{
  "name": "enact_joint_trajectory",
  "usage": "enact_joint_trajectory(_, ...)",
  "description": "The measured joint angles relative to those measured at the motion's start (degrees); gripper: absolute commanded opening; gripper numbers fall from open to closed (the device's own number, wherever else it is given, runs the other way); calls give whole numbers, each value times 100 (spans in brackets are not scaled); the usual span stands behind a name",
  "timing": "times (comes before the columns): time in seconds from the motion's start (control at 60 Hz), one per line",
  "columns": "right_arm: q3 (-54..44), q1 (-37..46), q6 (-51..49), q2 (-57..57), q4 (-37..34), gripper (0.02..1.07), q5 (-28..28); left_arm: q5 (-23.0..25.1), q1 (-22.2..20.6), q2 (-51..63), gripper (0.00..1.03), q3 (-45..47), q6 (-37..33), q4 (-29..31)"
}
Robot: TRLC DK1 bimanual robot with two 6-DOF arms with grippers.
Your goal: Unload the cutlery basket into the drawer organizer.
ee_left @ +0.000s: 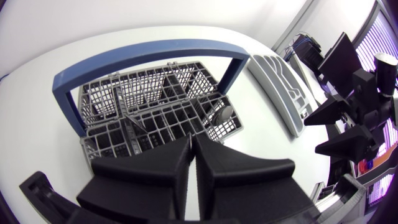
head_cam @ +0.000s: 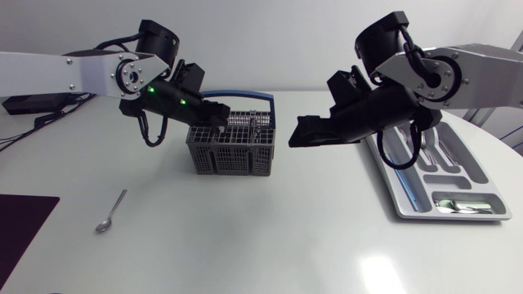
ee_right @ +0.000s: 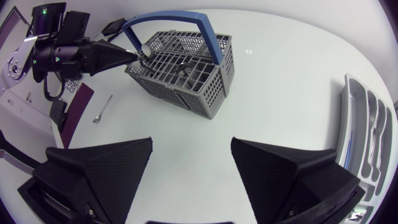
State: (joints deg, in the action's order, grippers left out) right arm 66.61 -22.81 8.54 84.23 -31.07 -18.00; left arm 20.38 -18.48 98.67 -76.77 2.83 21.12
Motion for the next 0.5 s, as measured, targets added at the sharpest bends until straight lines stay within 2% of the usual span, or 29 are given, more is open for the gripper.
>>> enact_joint_trajectory(0.383,-85,-20,-120,-197,2,93,2,20,-2,-1106,4,61,17,378)
enact_joint_trajectory(0.433,-109,-37,-173,-236,15,95,0,20,-2,-1224,4,79,17,424)
enact_joint_trajectory(0.5,-168,-61,-306,-315,66,102,0,20,-24,-1386,4,127,20,483)
